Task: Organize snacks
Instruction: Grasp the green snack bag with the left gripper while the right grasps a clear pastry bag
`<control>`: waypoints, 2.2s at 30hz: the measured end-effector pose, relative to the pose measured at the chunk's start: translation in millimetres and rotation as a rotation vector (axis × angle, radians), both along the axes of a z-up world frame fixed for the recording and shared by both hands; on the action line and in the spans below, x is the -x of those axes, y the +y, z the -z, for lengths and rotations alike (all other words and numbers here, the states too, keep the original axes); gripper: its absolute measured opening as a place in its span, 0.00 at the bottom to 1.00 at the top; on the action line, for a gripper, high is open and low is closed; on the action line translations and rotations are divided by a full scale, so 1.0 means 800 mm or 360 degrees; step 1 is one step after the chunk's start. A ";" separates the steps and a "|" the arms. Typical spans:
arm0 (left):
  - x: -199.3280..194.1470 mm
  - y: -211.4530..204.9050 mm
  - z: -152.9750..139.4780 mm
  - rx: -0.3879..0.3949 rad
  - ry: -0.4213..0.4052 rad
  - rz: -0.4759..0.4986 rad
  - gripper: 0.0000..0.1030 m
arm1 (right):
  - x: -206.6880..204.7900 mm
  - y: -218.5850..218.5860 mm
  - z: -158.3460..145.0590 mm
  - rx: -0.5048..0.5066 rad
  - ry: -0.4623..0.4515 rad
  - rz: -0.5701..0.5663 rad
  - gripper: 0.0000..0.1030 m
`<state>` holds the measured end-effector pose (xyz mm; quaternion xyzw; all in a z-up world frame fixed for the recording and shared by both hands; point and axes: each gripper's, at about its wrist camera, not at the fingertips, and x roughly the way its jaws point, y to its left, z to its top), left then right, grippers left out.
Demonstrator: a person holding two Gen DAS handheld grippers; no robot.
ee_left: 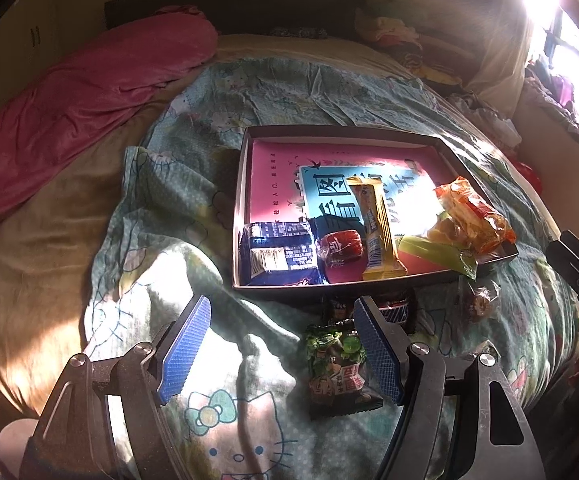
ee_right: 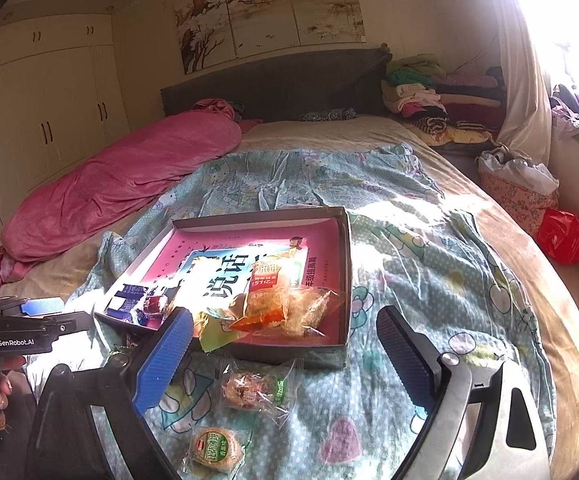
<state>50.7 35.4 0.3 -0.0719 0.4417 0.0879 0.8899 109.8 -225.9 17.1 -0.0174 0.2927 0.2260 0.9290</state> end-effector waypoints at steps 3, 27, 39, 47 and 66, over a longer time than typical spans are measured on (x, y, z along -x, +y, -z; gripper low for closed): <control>0.002 0.001 0.006 0.0050 0.0021 0.0006 0.74 | 0.003 0.004 0.004 0.0019 0.0025 -0.0021 0.90; 0.001 -0.020 0.044 0.0158 0.0159 0.0089 0.73 | -0.002 0.039 0.060 0.0206 0.0283 -0.0107 0.90; -0.001 -0.032 0.064 0.0145 0.0225 0.0105 0.73 | -0.022 0.042 0.087 0.0253 0.0375 -0.0043 0.90; -0.006 -0.035 0.075 0.0129 0.0251 0.0090 0.73 | -0.022 0.063 0.096 0.0373 0.0328 -0.0113 0.81; -0.007 -0.043 0.076 0.0168 0.0208 0.0173 0.41 | -0.019 0.059 0.091 0.0224 0.0388 -0.0228 0.49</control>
